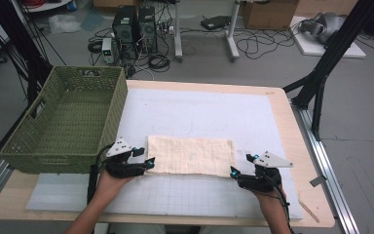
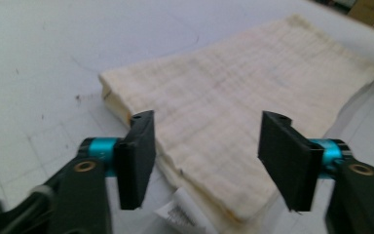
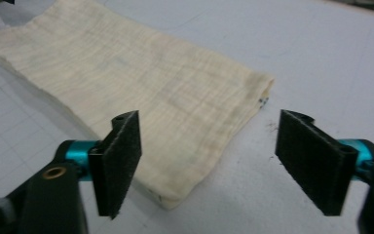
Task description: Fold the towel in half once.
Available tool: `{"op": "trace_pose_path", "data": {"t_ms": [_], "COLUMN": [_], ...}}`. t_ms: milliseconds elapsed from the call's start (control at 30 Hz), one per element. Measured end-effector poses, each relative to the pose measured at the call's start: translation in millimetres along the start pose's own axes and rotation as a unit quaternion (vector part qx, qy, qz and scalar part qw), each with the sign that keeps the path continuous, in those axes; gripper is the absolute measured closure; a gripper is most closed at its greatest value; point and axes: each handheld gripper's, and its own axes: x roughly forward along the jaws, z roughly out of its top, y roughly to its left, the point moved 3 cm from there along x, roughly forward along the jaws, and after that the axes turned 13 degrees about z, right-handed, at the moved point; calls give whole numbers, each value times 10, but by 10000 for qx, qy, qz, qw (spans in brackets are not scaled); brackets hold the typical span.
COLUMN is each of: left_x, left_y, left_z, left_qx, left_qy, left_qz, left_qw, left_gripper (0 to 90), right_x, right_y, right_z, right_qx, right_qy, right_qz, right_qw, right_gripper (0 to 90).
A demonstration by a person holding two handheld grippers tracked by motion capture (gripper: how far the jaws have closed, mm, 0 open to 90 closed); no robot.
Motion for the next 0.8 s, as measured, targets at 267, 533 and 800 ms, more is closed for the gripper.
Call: {"op": "trace_pose_path", "data": {"t_ms": [267, 533, 800], "left_x": [-122, -208, -195], "left_y": [-42, -14, -10], "left_z": [143, 188, 178], "left_qx": [-68, -94, -75], "left_qy": [-529, -909, -846], "left_qz": [-36, -131, -144], "left_qw": [9986, 9957, 9963], "left_gripper": [157, 160, 161], "right_x": [-181, -272, -283], "right_y": [-56, -150, -192], "right_z": [15, 0, -8], "right_qx": [-174, -96, -17], "right_qy": [-259, -253, -291], "right_qz": [-198, -549, -595], "right_qw": [9993, 9981, 9978], "right_gripper": [122, 110, 110]}}
